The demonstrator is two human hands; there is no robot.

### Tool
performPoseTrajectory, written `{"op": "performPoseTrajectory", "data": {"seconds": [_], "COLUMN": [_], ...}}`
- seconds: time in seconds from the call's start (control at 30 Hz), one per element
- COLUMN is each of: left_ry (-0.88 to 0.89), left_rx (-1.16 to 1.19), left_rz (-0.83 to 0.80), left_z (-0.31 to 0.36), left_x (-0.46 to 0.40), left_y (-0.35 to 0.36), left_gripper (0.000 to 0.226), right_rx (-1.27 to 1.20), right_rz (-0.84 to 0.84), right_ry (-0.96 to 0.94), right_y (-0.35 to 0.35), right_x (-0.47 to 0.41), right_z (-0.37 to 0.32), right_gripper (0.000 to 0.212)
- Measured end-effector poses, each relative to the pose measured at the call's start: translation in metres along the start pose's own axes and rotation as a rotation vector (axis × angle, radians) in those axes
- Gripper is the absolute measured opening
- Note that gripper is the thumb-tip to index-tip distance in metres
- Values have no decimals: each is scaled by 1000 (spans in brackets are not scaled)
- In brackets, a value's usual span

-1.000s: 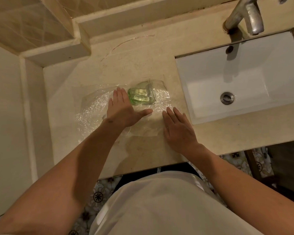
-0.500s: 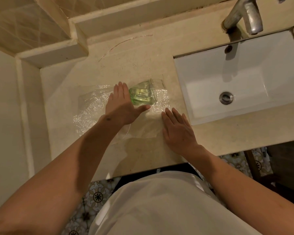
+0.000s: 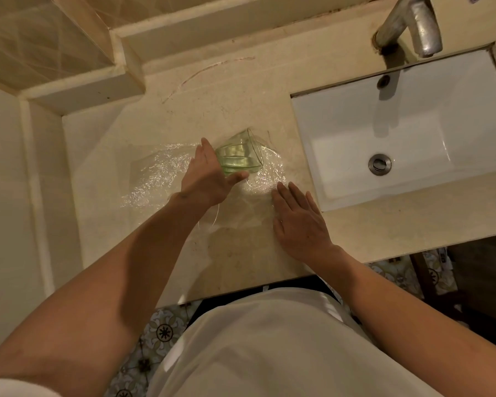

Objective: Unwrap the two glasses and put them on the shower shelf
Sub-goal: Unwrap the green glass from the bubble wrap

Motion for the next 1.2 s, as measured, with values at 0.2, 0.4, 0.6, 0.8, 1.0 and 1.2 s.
{"op": "performPoseTrajectory", "data": {"seconds": [0.2, 0.4, 0.6, 0.8, 1.0, 1.2], "left_ry": [38, 53, 83, 131, 163, 154], "left_rx": [-75, -181, -247, -262, -263, -221], "left_rz": [32, 18, -6, 1, 0, -16], "left_z": [-6, -1, 4, 7, 9, 7], "left_x": [5, 1, 2, 8, 9, 6], "left_y": [6, 4, 4, 4, 3, 4], "left_gripper": [114, 134, 129, 95, 88, 94], "right_rx": [-1, -16, -138, -246, -414, -675], "right_rz": [-5, -5, 166, 225, 186, 277], "right_ry": [-5, -3, -12, -105, -19, 92], "right_y": [-1, -7, -33, -58, -56, -58], "right_x": [0, -1, -18, -47, -60, -60], "right_z": [0, -3, -6, -9, -4, -5], "right_gripper": [63, 61, 40, 5, 27, 17]}}
Point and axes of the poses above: each hand's wrist, its own x-axis away from the middle knuckle, its own y-axis out of the palm, z = x × y, the point moved 4 cm from there along -x, towards the middle knuckle, and after that the axes turned 11 degrees about -x, right-handed, at the moved point
